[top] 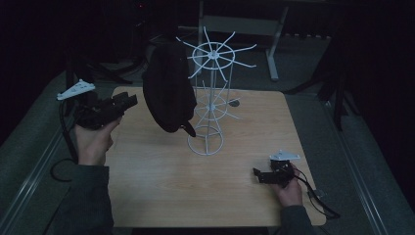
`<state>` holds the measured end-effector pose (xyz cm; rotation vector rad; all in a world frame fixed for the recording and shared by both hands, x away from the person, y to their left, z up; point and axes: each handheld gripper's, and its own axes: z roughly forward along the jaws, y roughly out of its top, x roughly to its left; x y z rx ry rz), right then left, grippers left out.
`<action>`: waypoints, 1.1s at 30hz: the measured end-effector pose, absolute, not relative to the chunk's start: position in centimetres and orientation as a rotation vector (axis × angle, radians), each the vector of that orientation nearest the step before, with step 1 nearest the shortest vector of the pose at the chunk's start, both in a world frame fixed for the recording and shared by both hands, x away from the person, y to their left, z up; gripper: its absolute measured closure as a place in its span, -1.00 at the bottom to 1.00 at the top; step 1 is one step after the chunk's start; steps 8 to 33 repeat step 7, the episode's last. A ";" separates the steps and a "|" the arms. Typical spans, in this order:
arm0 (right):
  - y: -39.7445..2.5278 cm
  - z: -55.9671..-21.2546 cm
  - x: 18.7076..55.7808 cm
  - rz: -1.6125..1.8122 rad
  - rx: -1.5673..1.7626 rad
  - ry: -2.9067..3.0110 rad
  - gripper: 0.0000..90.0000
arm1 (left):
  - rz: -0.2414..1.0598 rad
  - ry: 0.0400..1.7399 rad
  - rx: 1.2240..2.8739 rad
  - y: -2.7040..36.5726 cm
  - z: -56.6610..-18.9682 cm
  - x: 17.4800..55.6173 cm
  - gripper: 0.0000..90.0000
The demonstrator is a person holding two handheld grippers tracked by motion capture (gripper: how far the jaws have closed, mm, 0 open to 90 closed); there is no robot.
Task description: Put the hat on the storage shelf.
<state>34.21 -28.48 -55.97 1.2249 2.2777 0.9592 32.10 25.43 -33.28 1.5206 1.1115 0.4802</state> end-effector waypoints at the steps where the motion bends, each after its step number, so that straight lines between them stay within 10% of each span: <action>1: -28.5 -56.0 34.2 0.959 1.225 2.277 -0.74 | 0.480 1.118 1.526 25.4 -33.4 32.1 0.31; 33: -28.5 -56.0 34.2 0.960 1.225 2.278 -0.73 | 0.524 1.160 1.569 25.2 -34.6 32.1 0.29</action>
